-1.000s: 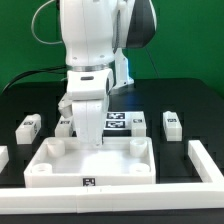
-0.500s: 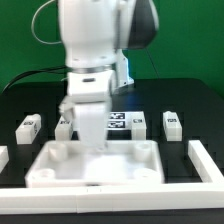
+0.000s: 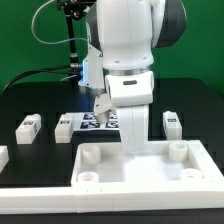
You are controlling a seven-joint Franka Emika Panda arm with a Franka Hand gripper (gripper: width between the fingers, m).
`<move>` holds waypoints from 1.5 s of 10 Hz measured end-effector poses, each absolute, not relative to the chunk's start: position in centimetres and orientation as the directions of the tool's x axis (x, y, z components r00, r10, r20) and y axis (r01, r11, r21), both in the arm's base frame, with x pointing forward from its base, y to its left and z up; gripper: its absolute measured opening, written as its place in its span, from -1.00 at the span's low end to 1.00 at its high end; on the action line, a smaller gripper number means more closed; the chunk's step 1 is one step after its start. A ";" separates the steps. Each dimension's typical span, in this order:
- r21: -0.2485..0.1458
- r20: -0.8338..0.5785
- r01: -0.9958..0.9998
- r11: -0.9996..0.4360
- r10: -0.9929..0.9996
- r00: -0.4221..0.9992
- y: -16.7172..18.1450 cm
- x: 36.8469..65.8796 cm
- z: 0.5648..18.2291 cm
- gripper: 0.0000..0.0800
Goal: Assemble desk
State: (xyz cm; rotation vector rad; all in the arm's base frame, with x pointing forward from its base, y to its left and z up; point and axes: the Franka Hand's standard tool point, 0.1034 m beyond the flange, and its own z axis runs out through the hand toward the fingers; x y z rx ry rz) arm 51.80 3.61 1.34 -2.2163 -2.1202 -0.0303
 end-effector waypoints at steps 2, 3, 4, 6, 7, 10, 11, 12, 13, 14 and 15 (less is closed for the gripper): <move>-0.040 0.066 0.998 -0.043 0.997 0.046 3.6 51.8 1.3 -0.64; -0.040 0.066 0.998 -0.044 0.997 0.047 3.6 51.7 1.3 -0.64; -0.040 0.066 0.998 -0.045 0.997 0.047 3.5 51.7 1.3 -0.18; -0.041 0.066 0.998 -0.045 0.997 0.048 3.5 51.7 1.3 0.28; -0.041 0.066 0.998 -0.045 0.997 0.048 3.5 51.7 1.3 0.51; -0.041 0.066 0.998 -0.046 0.997 0.048 3.5 51.7 1.3 0.62; -0.041 0.066 0.998 -0.046 0.997 0.048 3.5 51.7 1.3 0.62; -0.041 0.066 0.998 -0.046 0.997 0.048 3.5 51.7 1.3 0.62; -0.041 0.066 0.998 -0.046 0.997 0.048 3.5 51.7 1.3 0.62; -0.045 0.063 0.997 -0.065 0.996 0.067 3.4 51.7 1.5 0.62; -0.046 0.057 0.995 -0.092 0.994 0.095 3.3 51.9 2.3 0.62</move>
Offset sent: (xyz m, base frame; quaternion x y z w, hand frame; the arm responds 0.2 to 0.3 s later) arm 0.0000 0.0000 0.0000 0.0000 0.0000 0.0000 1.0000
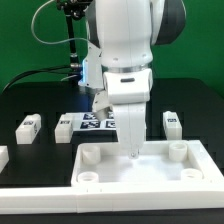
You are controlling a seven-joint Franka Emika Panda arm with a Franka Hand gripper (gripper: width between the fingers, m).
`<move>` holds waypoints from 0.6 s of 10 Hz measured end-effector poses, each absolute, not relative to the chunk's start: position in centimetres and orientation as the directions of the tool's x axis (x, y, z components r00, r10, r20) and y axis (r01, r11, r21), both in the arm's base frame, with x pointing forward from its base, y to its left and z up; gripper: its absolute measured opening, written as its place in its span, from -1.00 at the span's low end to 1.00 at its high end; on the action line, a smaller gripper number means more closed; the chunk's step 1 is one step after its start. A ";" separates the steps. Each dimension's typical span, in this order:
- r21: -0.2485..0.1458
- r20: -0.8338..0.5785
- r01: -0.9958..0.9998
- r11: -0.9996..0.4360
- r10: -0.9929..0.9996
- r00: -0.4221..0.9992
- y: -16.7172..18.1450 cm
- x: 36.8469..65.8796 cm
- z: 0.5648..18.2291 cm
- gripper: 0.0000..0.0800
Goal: Assemble desk
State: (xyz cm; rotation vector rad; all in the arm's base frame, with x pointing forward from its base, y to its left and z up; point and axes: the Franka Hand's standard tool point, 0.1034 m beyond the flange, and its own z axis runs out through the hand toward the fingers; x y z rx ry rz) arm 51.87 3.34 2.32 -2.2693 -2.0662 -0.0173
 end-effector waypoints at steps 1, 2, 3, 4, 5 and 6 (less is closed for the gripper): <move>-0.037 0.054 0.994 -0.103 0.993 0.105 3.4 51.9 3.2 0.62; -0.043 0.045 0.982 -0.186 0.981 0.188 3.7 51.7 3.9 0.62; -0.050 0.034 0.952 -0.301 0.952 0.303 4.4 51.6 4.8 0.62; -0.056 0.022 0.905 -0.421 0.906 0.423 5.4 51.6 5.4 0.62; -0.054 0.018 0.880 -0.472 0.881 0.474 6.6 51.6 5.6 0.62; -0.055 0.016 0.841 -0.539 0.841 0.540 7.2 51.6 5.6 0.62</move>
Offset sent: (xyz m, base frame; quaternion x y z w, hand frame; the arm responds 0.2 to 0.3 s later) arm -0.0057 0.0287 0.0311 0.0258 -0.0414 0.3220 0.9455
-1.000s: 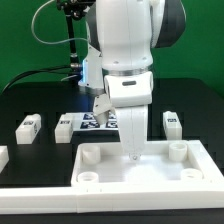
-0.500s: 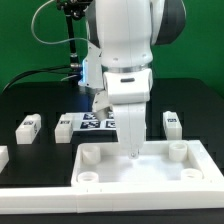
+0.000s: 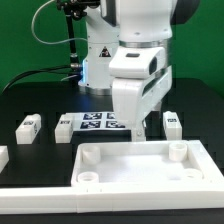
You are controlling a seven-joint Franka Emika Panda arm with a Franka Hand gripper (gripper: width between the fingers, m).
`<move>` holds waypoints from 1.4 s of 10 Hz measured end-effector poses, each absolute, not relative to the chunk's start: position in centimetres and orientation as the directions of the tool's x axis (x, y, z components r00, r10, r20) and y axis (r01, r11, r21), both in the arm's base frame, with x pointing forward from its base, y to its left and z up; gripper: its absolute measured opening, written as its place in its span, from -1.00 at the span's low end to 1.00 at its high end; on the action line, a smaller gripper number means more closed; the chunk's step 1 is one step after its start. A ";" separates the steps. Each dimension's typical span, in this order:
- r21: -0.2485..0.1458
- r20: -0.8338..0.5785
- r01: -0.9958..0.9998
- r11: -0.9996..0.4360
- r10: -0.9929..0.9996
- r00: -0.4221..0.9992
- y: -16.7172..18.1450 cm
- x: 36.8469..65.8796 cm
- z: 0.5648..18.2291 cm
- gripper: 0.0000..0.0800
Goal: Assemble desk
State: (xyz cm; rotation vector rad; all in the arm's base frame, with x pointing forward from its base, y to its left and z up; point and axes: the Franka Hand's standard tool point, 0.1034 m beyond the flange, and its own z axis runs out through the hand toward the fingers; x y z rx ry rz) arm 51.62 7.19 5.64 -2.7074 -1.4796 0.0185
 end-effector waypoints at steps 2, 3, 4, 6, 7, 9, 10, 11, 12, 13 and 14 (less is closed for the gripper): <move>-0.063 0.009 0.726 -0.685 0.727 0.687 7.2 51.6 5.6 0.62; -0.064 0.009 0.715 -0.696 0.716 0.698 7.2 51.6 5.6 0.62; -0.067 0.002 0.626 -0.777 0.628 0.779 7.5 51.5 5.6 0.62; -0.066 -0.026 0.360 -0.931 0.362 0.932 10.0 51.1 5.8 0.62; -0.078 -0.034 0.256 -0.963 0.259 0.965 10.0 51.0 5.6 0.62; -0.099 -0.029 0.172 -0.980 0.176 0.984 10.0 51.1 5.4 0.62; -0.099 -0.034 0.174 -0.980 0.179 0.983 10.0 51.0 5.4 0.62; -0.100 -0.067 0.154 -0.983 0.161 0.985 10.1 50.6 5.4 0.62; -0.096 -0.116 0.109 -0.989 0.120 0.986 11.4 50.0 5.6 0.62; -0.084 -0.226 0.077 -0.993 0.094 0.970 12.2 49.2 5.8 0.62; -0.081 -0.328 0.072 -0.994 0.095 0.940 12.6 49.5 5.8 0.62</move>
Offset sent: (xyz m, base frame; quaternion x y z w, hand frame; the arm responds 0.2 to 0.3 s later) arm 0.0000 0.0000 0.0000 0.0000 0.0000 0.1938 0.9810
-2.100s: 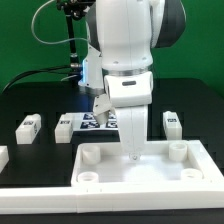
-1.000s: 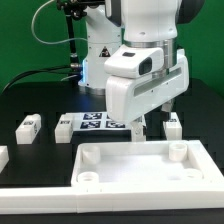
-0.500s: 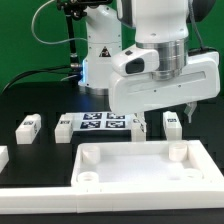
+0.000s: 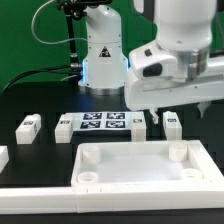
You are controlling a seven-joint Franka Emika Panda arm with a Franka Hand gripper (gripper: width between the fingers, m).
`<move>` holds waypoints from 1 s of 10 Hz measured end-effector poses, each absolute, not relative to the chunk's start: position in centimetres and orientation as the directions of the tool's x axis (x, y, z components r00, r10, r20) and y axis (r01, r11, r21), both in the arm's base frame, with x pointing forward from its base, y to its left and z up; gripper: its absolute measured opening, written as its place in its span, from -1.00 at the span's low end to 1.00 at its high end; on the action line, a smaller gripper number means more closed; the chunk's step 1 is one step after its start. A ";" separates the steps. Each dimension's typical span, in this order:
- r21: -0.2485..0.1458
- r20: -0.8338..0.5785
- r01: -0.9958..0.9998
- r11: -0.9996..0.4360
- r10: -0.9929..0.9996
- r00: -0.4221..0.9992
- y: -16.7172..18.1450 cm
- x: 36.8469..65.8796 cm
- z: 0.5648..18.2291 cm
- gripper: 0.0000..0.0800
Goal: Assemble desk
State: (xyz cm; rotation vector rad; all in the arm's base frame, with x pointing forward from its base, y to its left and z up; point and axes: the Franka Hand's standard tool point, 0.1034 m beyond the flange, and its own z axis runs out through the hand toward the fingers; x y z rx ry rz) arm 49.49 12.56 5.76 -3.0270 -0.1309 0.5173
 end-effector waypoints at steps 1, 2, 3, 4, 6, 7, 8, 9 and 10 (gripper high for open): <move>-0.087 -0.417 0.080 -0.993 0.109 0.902 12.0 49.9 5.3 0.62; -0.093 -0.446 0.082 -0.992 0.115 0.888 11.6 50.2 4.8 0.62; -0.093 -0.494 0.083 -0.992 0.118 0.861 11.6 49.5 5.0 0.62; -0.095 -0.571 0.083 -0.992 0.122 0.812 11.6 48.9 5.0 0.62; -0.062 -0.698 0.053 -0.997 0.082 0.711 12.2 48.0 4.6 0.62; -0.058 -0.732 0.057 -0.997 0.082 0.676 12.6 47.6 4.1 0.62; -0.066 -0.750 0.061 -0.996 0.089 0.656 12.4 47.7 4.1 0.62; -0.066 -0.743 0.059 -0.996 0.089 0.663 12.5 47.9 4.0 0.62; -0.066 -0.744 0.060 -0.996 0.090 0.662 12.5 47.8 4.0 0.62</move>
Offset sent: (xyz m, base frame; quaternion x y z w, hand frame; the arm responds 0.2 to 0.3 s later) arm 0.0000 0.0000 0.0000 0.0000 -0.1938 0.0000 0.9810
